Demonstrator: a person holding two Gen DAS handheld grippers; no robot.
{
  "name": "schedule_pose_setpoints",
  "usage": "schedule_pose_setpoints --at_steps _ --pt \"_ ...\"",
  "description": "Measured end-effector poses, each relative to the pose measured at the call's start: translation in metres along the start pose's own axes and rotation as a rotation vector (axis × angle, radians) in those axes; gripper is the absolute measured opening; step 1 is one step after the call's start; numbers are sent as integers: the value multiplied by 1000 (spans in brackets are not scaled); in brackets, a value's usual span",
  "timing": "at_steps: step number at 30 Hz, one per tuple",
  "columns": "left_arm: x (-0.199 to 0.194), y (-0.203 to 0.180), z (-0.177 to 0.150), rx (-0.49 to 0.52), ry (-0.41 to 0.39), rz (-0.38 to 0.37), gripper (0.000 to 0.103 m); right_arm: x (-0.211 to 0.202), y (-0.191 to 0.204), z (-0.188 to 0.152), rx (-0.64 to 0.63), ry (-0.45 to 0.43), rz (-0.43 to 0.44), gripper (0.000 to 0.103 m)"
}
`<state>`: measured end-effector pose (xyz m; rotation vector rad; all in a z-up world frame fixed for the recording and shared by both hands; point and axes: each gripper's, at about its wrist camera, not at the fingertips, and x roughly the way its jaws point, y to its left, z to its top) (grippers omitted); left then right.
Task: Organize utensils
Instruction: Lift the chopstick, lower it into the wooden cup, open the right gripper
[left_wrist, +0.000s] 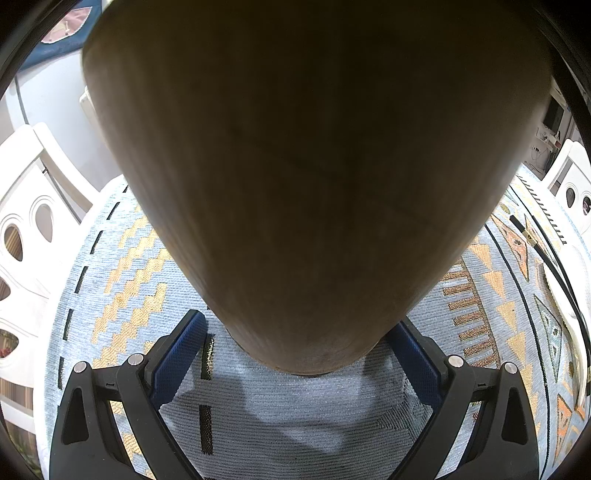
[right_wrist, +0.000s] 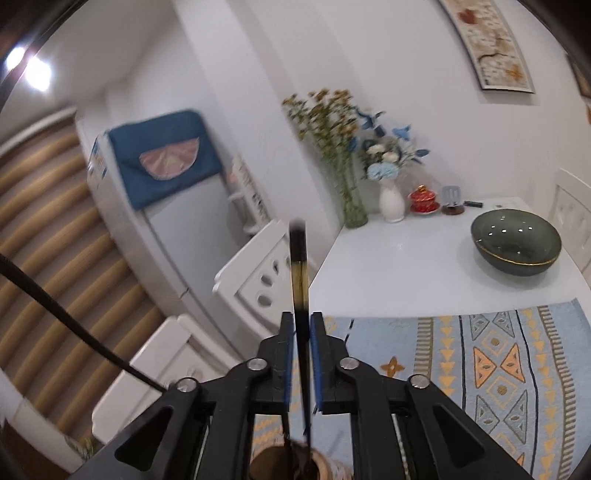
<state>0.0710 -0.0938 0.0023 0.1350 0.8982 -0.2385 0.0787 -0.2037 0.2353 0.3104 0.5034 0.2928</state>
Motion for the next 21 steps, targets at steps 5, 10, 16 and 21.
schedule_pose_setpoints --at_steps 5,10,16,21 --pt "1 -1 1 -1 0 -1 99 -23 2 2 -20 -49 -1 62" --pt "0 -2 1 0 1 0 99 -60 -6 17 -8 -107 -9 62" --pt "0 -2 2 -1 1 -1 99 -118 -22 36 -12 -200 -65 68" --pt "0 -2 1 -1 1 -1 99 -160 -35 41 -76 -231 -192 71"
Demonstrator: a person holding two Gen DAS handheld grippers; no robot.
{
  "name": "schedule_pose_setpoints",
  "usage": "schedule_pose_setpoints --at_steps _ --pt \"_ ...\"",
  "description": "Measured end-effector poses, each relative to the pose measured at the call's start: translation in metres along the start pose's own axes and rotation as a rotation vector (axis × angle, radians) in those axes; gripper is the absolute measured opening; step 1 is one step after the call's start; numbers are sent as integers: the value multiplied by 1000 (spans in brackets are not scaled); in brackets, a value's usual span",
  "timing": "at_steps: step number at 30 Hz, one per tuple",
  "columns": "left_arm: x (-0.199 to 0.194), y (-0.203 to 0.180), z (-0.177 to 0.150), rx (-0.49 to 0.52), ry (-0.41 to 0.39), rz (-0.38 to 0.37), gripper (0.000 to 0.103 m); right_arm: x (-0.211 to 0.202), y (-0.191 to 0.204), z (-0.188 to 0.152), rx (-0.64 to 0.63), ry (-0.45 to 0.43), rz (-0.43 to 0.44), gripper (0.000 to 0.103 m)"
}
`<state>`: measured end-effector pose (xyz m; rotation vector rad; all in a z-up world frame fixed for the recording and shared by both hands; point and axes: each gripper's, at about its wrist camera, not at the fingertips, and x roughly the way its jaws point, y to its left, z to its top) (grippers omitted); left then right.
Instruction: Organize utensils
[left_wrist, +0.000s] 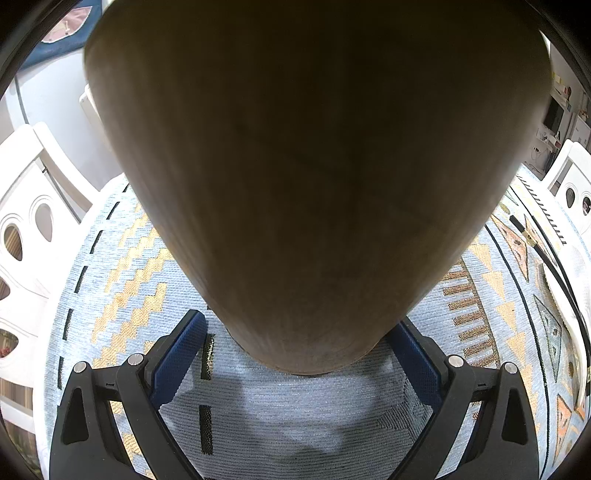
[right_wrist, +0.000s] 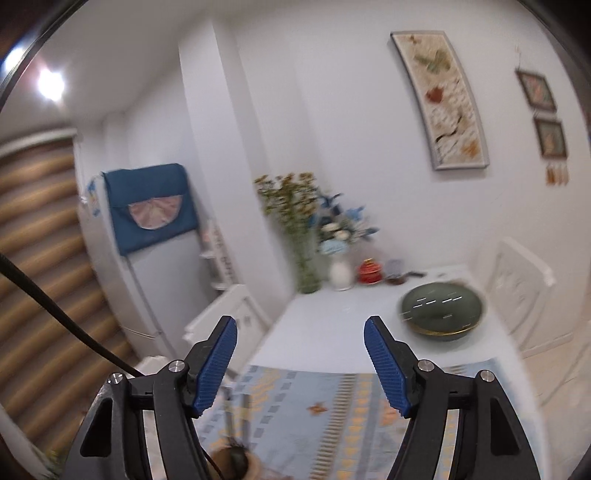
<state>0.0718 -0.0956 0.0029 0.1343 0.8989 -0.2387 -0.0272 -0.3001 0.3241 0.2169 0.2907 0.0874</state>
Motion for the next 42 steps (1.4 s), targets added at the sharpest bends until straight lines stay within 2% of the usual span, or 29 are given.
schedule_pose_setpoints --at_steps 6,11,15,19,25,30,35,38,42 --pt "0 0 0 0 0 0 99 -18 -21 -10 -81 58 -167 72" --pt "-1 1 -1 0 0 0 99 -7 -43 -46 -83 217 -240 72" --pt "-1 1 -1 0 0 0 99 14 -69 -84 -7 369 -236 72" --pt "-1 1 0 0 0 0 99 43 -101 -128 123 530 -191 71" --pt "-1 1 0 0 0 0 99 73 -122 -177 243 662 -122 52" --pt "-1 1 -1 0 0 -1 100 90 -121 -202 229 735 -116 48" --pt "-1 1 -1 0 0 0 100 112 -115 -223 158 808 -140 37" --pt "-1 1 -1 1 0 -1 100 128 -114 -233 116 851 -171 36" --pt "-1 1 -1 1 0 -1 100 141 -120 -243 138 885 -160 36"
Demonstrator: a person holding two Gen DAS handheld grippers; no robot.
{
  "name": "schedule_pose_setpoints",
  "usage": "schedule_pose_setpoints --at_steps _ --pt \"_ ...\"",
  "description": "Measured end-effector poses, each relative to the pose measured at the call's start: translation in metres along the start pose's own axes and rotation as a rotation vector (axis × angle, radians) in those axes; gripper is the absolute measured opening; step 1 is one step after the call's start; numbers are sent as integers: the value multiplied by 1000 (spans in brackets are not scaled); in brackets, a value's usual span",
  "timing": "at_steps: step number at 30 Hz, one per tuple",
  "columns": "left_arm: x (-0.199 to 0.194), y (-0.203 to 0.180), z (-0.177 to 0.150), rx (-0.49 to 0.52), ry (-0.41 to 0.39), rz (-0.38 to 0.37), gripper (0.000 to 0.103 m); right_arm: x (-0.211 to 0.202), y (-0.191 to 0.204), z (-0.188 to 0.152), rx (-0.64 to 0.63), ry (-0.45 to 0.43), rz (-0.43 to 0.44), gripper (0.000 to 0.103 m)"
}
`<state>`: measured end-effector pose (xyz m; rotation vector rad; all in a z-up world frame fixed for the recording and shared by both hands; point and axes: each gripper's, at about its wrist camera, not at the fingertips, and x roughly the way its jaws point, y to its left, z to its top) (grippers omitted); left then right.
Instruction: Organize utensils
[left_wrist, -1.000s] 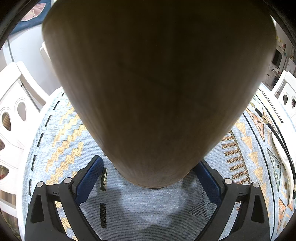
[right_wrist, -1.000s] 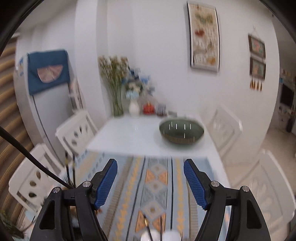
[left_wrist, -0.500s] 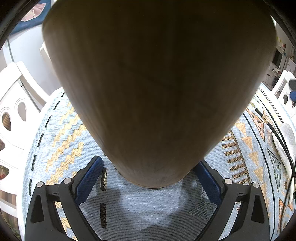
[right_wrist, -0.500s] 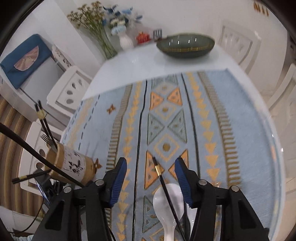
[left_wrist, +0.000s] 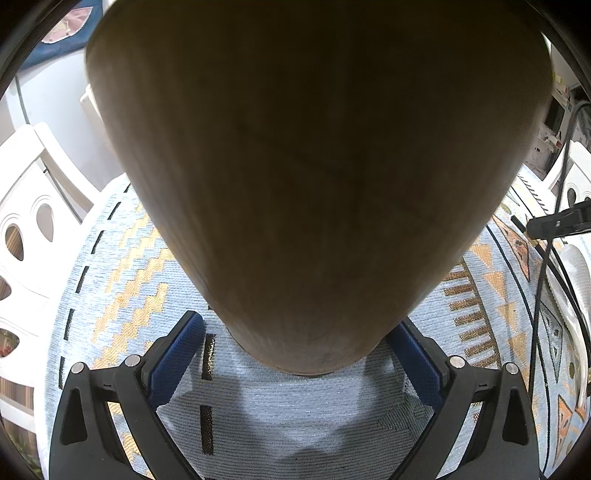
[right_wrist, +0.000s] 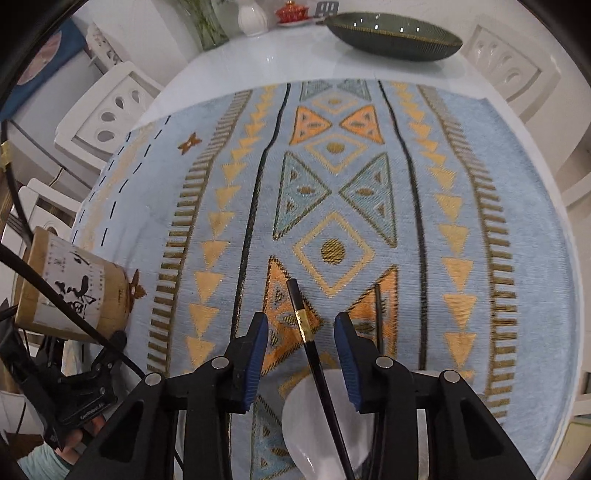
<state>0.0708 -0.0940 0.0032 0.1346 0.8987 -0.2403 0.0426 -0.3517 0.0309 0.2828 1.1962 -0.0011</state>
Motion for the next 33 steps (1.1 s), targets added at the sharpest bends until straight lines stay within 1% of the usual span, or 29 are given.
schedule_pose_setpoints --at_steps 3,4,6,10,14,16,18,23,26,28,30,33 --pt "0 0 0 0 0 0 100 10 -2 3 6 20 -5 35" --pt "0 0 0 0 0 0 100 13 -2 3 7 28 -1 30" --pt "0 0 0 0 0 0 101 19 -3 4 20 46 11 24" --pt "0 -1 0 0 0 0 101 18 -3 5 14 33 0 18" --pt "0 -1 0 0 0 0 101 18 -3 5 17 23 3 15" --pt "0 -1 0 0 0 0 101 18 -5 5 23 18 7 12" --pt "0 -1 0 0 0 0 101 17 -7 4 38 12 17 12" --pt "0 -1 0 0 0 1 101 16 -19 3 99 3 77 11" --pt "0 -1 0 0 0 1 100 12 -20 2 102 -6 75 10" --pt "0 -1 0 0 0 1 101 2 -16 2 81 -37 55 10" --pt "0 -1 0 0 0 0 101 -11 -12 1 54 -74 54 10" --pt "0 -1 0 0 0 0 101 -41 -2 -1 -6 -155 33 9"
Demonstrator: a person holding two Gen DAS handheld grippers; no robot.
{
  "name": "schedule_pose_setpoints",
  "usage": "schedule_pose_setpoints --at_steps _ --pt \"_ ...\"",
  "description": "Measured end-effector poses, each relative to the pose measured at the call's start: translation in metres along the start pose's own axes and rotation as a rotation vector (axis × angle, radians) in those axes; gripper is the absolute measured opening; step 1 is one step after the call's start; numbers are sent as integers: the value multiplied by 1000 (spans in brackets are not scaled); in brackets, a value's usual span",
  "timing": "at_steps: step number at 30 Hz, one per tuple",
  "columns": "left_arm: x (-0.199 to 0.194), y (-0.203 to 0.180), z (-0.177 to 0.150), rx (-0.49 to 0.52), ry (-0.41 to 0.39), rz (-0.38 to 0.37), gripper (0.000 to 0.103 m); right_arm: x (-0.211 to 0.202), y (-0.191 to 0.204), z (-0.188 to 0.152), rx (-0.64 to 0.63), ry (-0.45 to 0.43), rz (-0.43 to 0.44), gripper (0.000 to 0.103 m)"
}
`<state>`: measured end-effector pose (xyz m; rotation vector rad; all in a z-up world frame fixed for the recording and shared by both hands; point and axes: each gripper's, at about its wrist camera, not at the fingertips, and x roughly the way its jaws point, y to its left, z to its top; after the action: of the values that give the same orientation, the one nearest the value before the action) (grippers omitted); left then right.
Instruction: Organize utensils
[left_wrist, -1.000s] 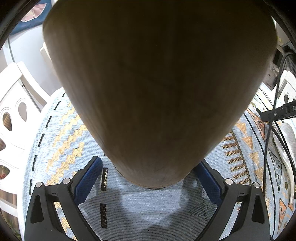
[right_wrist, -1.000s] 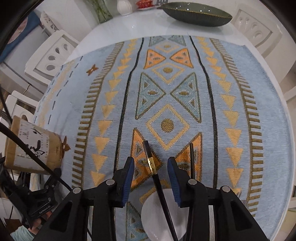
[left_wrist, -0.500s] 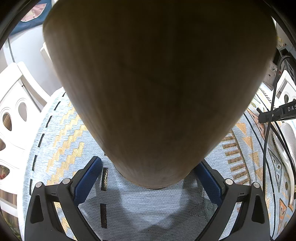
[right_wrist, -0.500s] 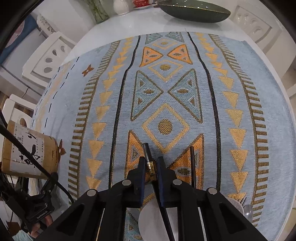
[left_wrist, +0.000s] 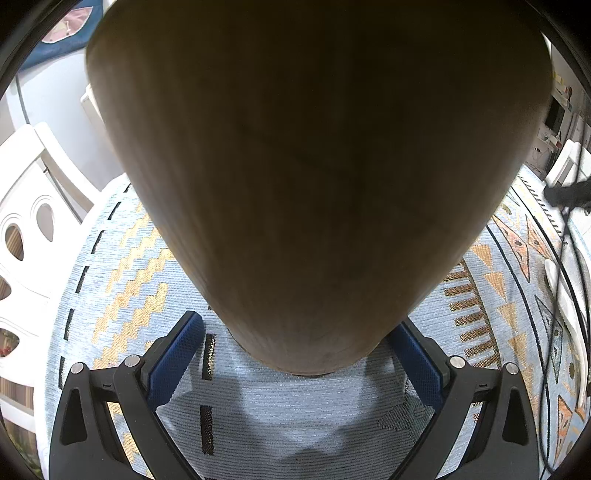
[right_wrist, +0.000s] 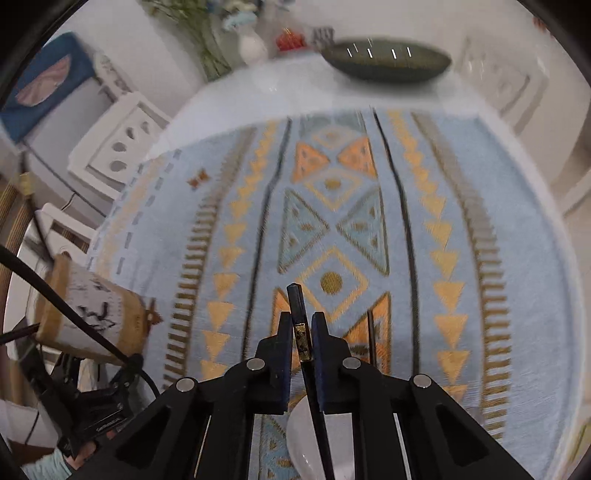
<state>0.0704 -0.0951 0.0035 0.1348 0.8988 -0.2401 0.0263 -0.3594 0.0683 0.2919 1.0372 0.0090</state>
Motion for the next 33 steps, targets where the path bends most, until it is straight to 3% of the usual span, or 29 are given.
schedule_pose_setpoints --at_steps 10,14,16,20,25,31,33 --pt "0 0 0 0 0 -1 100 -75 28 3 -93 -193 -1 9" --pt "0 0 0 0 0 -1 100 -74 28 6 -91 -187 27 9" --pt "0 0 0 -1 0 -1 100 -62 19 9 -57 -138 30 11" --pt "0 0 0 -1 0 -1 100 -19 -7 18 25 59 92 17" --pt "0 0 0 -1 0 -1 100 31 -11 20 -17 238 57 17" --pt "0 0 0 -1 0 -1 100 74 -4 17 -102 348 -71 21" --pt "0 0 0 -1 0 -1 100 73 -1 19 -115 337 -41 34"
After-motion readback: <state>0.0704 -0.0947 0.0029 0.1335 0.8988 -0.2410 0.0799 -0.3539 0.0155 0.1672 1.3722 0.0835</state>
